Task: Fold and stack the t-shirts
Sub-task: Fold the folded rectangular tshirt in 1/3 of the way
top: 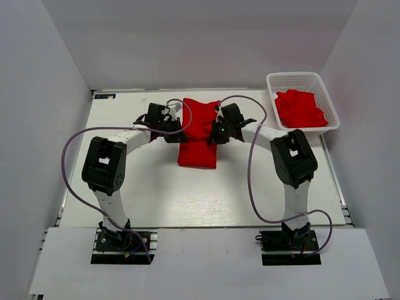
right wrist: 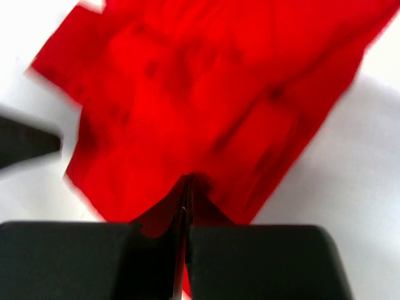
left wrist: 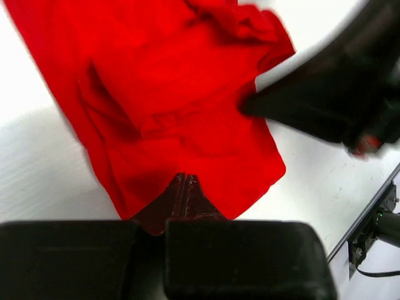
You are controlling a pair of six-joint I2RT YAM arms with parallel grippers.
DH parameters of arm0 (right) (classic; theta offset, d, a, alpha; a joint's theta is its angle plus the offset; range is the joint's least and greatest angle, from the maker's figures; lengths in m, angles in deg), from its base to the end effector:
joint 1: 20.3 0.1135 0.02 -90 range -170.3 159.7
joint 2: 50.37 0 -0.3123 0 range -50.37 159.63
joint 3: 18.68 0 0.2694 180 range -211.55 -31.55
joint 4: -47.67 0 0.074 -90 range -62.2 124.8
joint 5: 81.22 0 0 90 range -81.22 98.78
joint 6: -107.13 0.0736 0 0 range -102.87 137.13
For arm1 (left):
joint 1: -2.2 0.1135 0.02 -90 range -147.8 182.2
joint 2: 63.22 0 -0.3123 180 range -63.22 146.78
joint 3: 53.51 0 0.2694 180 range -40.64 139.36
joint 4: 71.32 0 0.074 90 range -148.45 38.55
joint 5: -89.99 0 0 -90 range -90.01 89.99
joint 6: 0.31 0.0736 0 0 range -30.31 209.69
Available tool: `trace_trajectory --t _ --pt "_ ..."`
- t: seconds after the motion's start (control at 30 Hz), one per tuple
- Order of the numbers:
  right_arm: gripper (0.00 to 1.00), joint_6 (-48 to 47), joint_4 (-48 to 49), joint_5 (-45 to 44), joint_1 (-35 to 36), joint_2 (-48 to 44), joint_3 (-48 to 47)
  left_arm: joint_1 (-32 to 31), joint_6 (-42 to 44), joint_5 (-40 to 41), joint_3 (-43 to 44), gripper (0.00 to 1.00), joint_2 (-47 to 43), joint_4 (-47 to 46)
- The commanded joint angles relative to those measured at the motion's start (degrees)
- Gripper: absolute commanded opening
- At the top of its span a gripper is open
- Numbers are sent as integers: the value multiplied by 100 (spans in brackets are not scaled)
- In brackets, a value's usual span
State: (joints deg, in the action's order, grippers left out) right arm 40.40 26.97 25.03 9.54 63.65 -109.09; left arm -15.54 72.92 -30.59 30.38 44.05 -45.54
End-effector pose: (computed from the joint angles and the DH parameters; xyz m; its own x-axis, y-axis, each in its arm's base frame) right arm 0.4213 0.2654 0.1898 -0.8140 -0.0297 -0.5801 -0.3590 0.8108 0.4623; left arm 0.4170 -0.1727 0.2009 -0.8570 0.0134 -0.5151 0.3467 0.7546 -0.5572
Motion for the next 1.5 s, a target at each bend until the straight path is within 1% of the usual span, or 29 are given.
trace_trajectory --t 0.0,0.23,0.33,0.5,0.53,0.6,0.7,0.73,0.8,0.83,0.9,0.93,0.97,1.0,1.03,1.07,1.13,1.17,1.2,1.23,1.3,1.33,1.37,1.4,1.43,1.47 --pt "0 -164 213 -61 -31 472 -621 -89 -71 -386 -194 0 -48 -305" --pt "0 -138 476 -175 -40 1017 -1122 -353 -352 -255 -616 0 391 -649" --pt "0 -95 563 -350 -75 1210 -1378 -468 -466 105 -782 0 680 -789" --pt "0 37 669 -552 -225 1369 -1756 -520 -520 317 -897 0 954 -728" --pt "0 72 878 -561 -225 1369 -1817 -520 -520 386 -897 0 954 -728" --pt "0 116 959 -605 -321 1412 -1896 -520 -520 440 -897 0 954 -728" --pt "0 91 898 -606 -400 1685 -2318 -520 -520 562 -897 0 954 -667" --pt "0 82 820 -606 -418 1894 -2675 -520 -468 563 -897 0 954 -614" --pt "0 73 792 -544 -444 2010 -2871 -520 -397 563 -897 0 954 -544" --pt "0 55 610 -518 -453 2028 -2959 -520 -397 615 -897 0 954 -465" --pt "0 -32 564 -474 -462 1792 -2881 -520 -344 546 -984 0 849 -412" --pt "0 -68 590 -491 -453 1573 -2376 -520 -344 545 -1037 0 849 -360" --pt "0 -172 695 -517 -445 1266 -2206 -520 -344 484 -1168 0 762 -359" --pt "0 -165 704 -509 -453 1115 -1674 -520 -344 484 -1257 0 622 -359" --pt "0 -182 713 -491 -462 601 -1485 -520 -344 484 -1353 0 533 -359" --pt "8 -330 705 -456 -453 413 -1318 -520 -344 484 -1546 0 437 -359" --pt "15 -384 705 -413 -427 79 -635 -572 -344 545 -1723 0 121 -228" --pt "22 -463 713 -369 -401 -410 -361 -573 -344 545 -1958 0 -124 -227" --pt "22 -455 644 -368 -401 -546 -193 -573 -344 545 -2091 0 -127 -279" --pt "26 -489 652 -316 -392 -843 -44 -634 -414 545 -2206 0 -370 -280" --pt "39 -455 661 -324 -357 -1388 631 -695 -467 431 -2566 0 -609 -368" --pt "44 -446 661 -298 -322 -1495 791 -774 -519 431 -2793 0 -845 -446" --pt "49 -385 643 -315 -304 -1723 1228 -775 -607 379 -2909 0 -969 -447" --pt "51 -315 704 -368 -304 -2021 1406 -853 -669 378 -2997 0 -1101 -447" --pt "51 -279 713 -325 -269 -2163 1565 -854 -808 378 -3198 0 -1241 -447" --pt "51 -183 722 -316 -225 -2277 1688 -985 -897 378 -3313 0 -1426 -447"
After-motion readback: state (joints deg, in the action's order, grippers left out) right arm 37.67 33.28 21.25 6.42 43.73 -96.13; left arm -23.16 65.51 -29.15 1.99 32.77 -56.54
